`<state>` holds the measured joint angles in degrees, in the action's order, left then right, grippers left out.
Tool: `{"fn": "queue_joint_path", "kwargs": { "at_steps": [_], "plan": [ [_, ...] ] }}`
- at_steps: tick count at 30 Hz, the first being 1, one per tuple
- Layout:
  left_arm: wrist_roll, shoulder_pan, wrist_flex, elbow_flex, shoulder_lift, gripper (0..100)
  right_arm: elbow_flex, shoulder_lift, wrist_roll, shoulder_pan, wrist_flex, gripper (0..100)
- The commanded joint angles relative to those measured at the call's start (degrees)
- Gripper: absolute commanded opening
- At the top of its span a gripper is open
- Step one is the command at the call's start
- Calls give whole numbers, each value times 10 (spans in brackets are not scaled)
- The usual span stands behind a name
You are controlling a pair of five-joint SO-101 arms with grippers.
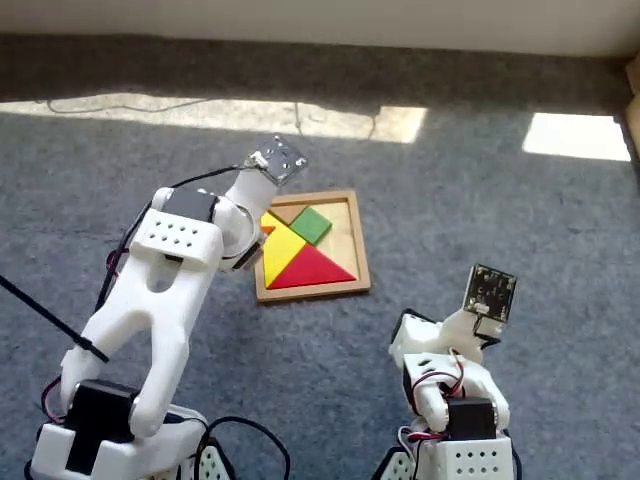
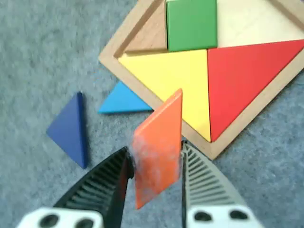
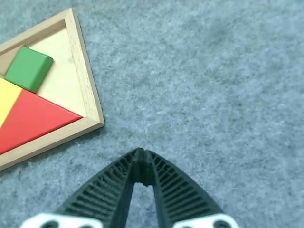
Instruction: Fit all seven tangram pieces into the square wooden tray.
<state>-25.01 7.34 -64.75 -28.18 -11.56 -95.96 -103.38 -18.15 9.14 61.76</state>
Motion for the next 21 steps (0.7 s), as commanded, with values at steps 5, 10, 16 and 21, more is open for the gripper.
{"fn": "queue_joint_path", "kwargs": {
  "at_steps": [5, 10, 16, 21],
  "plan": [
    [-151, 67, 185, -11, -26, 21, -71, -1, 1, -7, 1, 5],
    [-225, 130, 316, -94, -26, 18, -71, -1, 1, -7, 1, 5],
    [-225, 167, 385, -152, -26, 21, -71, -1, 1, -7, 1, 5],
    [-203, 173, 389, -153, -27, 21, -71, -1, 1, -7, 1, 5]
  ]
}}
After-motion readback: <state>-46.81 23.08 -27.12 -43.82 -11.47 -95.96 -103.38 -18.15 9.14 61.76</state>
